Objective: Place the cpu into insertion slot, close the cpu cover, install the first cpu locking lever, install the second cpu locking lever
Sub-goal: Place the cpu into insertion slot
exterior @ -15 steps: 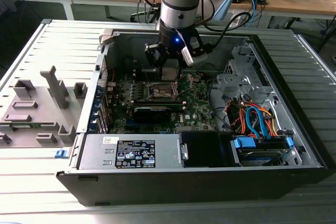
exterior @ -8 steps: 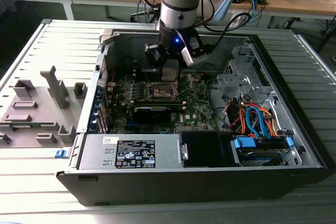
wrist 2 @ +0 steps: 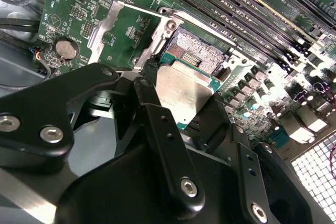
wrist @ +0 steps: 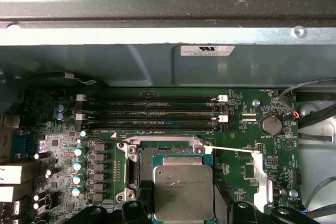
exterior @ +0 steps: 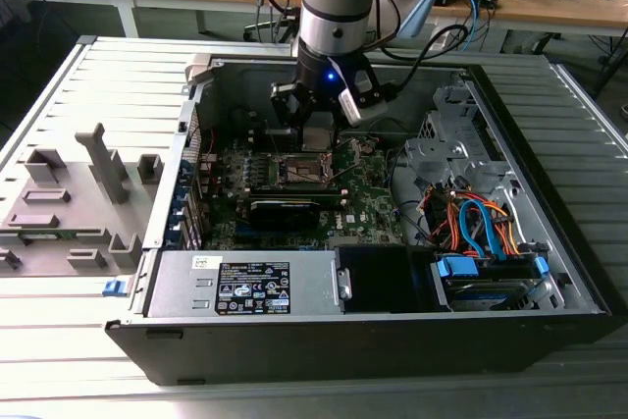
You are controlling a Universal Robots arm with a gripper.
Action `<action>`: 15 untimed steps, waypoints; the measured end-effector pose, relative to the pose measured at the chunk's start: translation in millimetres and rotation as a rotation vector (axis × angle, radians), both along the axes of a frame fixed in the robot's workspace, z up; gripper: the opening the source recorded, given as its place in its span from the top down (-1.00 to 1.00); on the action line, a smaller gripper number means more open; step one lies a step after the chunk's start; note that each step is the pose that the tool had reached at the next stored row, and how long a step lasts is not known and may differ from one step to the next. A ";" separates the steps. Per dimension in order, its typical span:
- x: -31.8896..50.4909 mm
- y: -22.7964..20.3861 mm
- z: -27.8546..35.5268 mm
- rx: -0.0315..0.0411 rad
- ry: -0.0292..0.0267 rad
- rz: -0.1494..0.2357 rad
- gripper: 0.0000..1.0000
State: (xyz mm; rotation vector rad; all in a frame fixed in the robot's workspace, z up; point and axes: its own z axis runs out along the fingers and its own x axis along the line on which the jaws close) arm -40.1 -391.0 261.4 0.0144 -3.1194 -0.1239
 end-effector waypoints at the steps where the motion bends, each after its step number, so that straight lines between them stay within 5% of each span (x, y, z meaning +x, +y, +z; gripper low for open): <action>1: 0.0 0.0 -0.2 0.0000 0.0000 0.000 -0.09; 15: -1.5 0.0 -2.9 -0.0009 0.0000 0.000 -0.09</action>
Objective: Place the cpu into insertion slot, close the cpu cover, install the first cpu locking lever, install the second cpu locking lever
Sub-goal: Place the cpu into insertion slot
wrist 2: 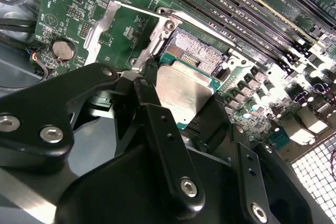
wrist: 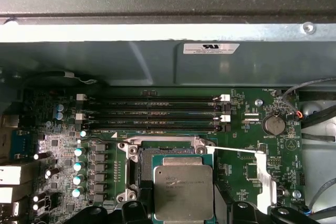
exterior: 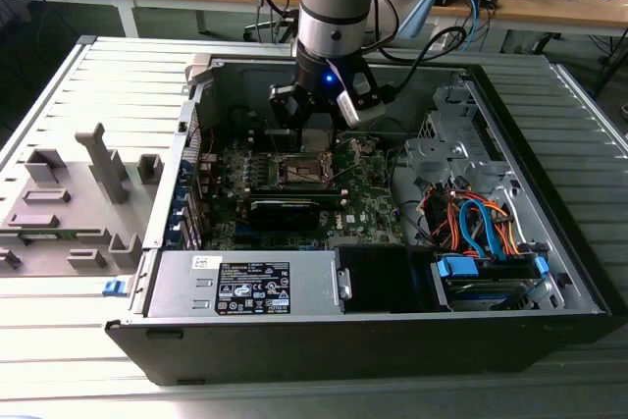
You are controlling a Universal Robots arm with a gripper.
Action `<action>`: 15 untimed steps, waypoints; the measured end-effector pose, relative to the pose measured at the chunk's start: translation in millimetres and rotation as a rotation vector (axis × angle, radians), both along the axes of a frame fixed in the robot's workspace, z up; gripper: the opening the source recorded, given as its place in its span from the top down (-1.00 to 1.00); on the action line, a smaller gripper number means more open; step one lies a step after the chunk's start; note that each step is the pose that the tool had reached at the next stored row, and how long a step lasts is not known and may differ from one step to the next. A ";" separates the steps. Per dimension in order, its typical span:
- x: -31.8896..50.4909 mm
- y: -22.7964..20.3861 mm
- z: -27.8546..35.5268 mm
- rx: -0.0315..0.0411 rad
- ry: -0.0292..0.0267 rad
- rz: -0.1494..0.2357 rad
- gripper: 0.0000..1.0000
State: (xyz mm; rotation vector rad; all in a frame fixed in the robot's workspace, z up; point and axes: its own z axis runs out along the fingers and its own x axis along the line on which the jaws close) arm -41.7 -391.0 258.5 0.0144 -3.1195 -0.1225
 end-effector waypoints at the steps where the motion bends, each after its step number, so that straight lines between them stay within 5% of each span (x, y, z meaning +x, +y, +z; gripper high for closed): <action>1: -0.1 0.0 -0.9 -0.0003 0.0000 0.000 -0.09; 15: -0.2 0.0 -5.0 -0.0034 0.0000 0.000 -0.09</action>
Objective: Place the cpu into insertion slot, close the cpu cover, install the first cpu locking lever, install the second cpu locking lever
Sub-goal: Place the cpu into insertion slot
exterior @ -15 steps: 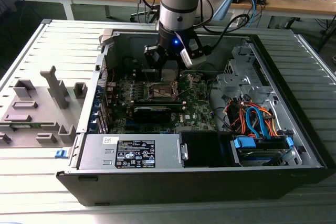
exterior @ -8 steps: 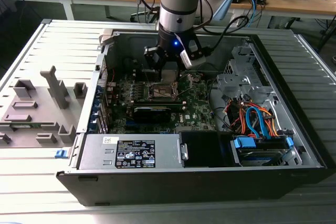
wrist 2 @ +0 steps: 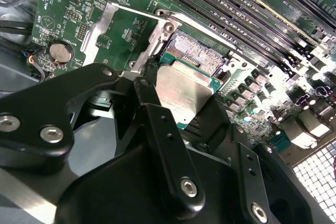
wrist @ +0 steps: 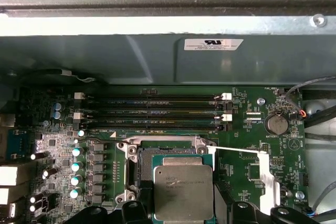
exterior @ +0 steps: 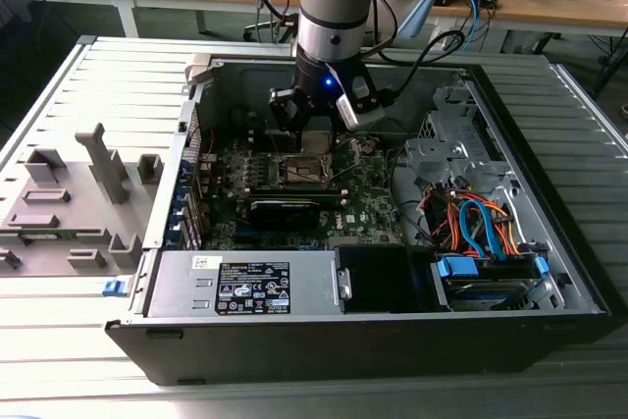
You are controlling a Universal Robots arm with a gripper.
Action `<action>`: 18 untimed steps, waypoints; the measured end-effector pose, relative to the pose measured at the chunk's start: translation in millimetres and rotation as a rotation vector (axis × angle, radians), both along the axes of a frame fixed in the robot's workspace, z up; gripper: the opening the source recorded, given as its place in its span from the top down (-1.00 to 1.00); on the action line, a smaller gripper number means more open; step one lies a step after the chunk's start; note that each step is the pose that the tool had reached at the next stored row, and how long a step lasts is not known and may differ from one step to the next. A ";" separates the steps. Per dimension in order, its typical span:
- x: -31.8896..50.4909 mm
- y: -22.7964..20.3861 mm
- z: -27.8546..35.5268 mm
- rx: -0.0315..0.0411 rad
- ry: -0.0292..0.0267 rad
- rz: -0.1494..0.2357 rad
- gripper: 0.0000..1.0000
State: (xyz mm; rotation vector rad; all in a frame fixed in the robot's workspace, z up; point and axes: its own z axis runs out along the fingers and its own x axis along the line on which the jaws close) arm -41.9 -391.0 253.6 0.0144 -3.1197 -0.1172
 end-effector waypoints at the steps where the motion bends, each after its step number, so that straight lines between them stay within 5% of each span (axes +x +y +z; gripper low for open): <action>1: 0.0 0.0 -0.1 0.0000 0.0000 0.000 -0.09; 9: -1.0 0.1 -3.4 -0.0001 0.0000 0.000 -0.09; 18: -1.5 0.2 -4.4 -0.0120 -0.0001 -0.010 -0.09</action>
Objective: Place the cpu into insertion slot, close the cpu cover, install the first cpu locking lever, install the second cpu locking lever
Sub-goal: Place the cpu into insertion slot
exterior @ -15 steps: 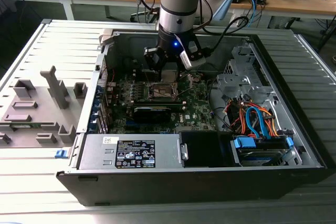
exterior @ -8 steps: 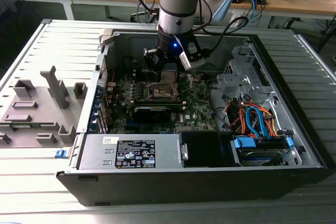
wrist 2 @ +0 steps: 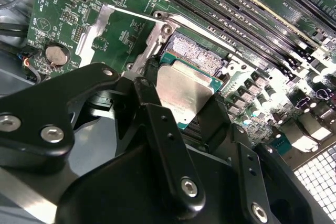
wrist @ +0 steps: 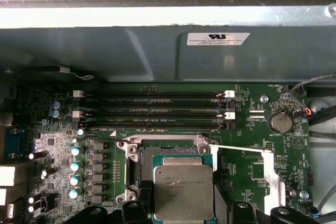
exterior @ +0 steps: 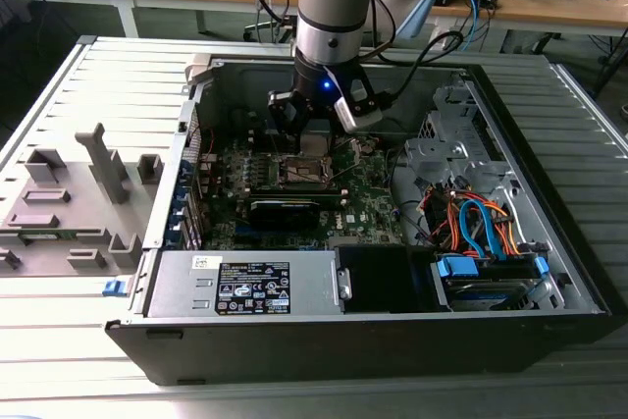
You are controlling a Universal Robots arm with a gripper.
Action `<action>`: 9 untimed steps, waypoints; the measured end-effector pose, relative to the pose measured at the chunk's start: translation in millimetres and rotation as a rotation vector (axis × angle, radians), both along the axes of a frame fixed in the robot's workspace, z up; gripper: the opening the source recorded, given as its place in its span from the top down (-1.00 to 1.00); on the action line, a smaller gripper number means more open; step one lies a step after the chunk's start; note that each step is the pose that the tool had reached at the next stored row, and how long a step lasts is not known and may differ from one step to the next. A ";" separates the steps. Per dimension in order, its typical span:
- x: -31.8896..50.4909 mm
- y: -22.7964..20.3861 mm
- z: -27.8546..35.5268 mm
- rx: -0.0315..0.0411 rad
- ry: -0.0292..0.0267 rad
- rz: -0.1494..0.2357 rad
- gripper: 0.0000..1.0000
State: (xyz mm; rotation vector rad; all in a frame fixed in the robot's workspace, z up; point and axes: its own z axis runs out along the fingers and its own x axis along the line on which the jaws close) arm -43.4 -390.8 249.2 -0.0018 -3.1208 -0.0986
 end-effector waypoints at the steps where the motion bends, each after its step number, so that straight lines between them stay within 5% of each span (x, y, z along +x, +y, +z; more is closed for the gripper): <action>1: 0.0 -0.1 0.1 -0.0027 0.0001 -0.005 -0.09; 8: 0.0 0.0 -0.1 -0.0105 0.0002 -0.039 -0.09; 9: 0.0 0.0 -0.1 -0.0167 0.0001 -0.048 -0.09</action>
